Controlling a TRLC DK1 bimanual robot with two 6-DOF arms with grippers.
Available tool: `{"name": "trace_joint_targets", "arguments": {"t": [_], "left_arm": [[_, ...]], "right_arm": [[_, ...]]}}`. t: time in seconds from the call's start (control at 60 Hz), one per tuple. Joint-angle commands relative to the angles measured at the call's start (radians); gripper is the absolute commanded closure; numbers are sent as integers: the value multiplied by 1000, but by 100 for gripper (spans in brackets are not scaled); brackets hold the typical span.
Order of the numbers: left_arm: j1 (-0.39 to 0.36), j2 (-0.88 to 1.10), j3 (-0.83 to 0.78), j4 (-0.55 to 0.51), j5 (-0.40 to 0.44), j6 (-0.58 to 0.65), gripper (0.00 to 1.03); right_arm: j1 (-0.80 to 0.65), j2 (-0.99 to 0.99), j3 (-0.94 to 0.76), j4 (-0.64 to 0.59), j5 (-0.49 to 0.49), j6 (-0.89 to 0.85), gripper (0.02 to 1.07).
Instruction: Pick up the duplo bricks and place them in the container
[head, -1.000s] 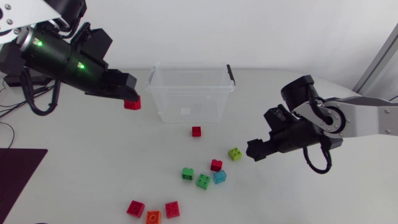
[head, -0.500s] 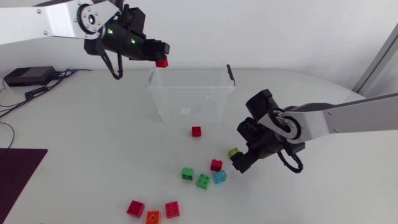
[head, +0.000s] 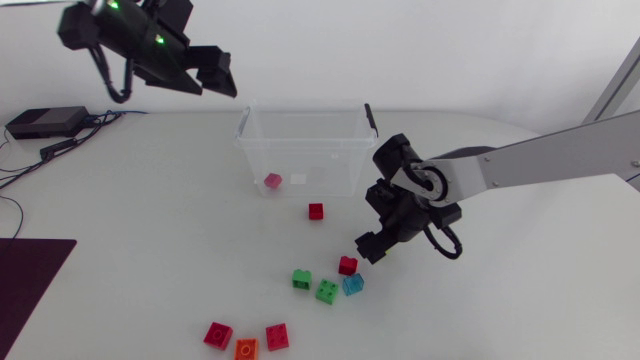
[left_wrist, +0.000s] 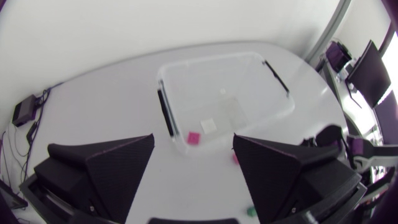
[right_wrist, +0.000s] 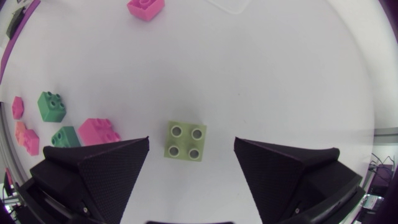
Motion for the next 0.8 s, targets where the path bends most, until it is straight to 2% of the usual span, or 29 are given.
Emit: {"name": "trace_joint_targets", "arguments": {"t": [0.0, 0.117, 0.217, 0.233, 0.3, 0.367, 0.45, 0.517, 0.617, 0.75, 0.783], "left_arm": [[-11, -19, -23, -162, -2, 61, 11], [-26, -68, -180, -268, -2, 112, 11], [-49, -81, -315, -351, -2, 161, 12], [-68, -88, -390, -351, -4, 161, 12], [-92, -87, -471, -335, -4, 154, 12], [-123, -85, -527, -332, -4, 149, 12], [-164, -73, -576, -334, -4, 135, 12], [-220, -53, -619, -332, -4, 109, 12], [-276, -16, -682, -285, -4, 54, 17], [-307, 36, -766, -165, -7, -9, 20], [-307, 41, -792, -122, -7, -34, 27]], "right_arm": [[15, 34, 47, -44, 7, 60, 12], [24, 82, 87, -84, 7, 83, 17], [29, 108, 95, -84, 10, 93, 26], [32, 119, 96, -80, 18, 100, 32], [32, 131, 98, -77, 26, 104, 41], [32, 135, 101, -70, 27, 106, 58], [32, 134, 100, -72, 33, 106, 64], [29, 111, 93, -70, 36, 132, 75], [32, 68, 77, -69, 41, 132, 76], [29, 30, 63, -52, 41, 135, 76], [29, 23, 58, -44, 41, 133, 76]]}}
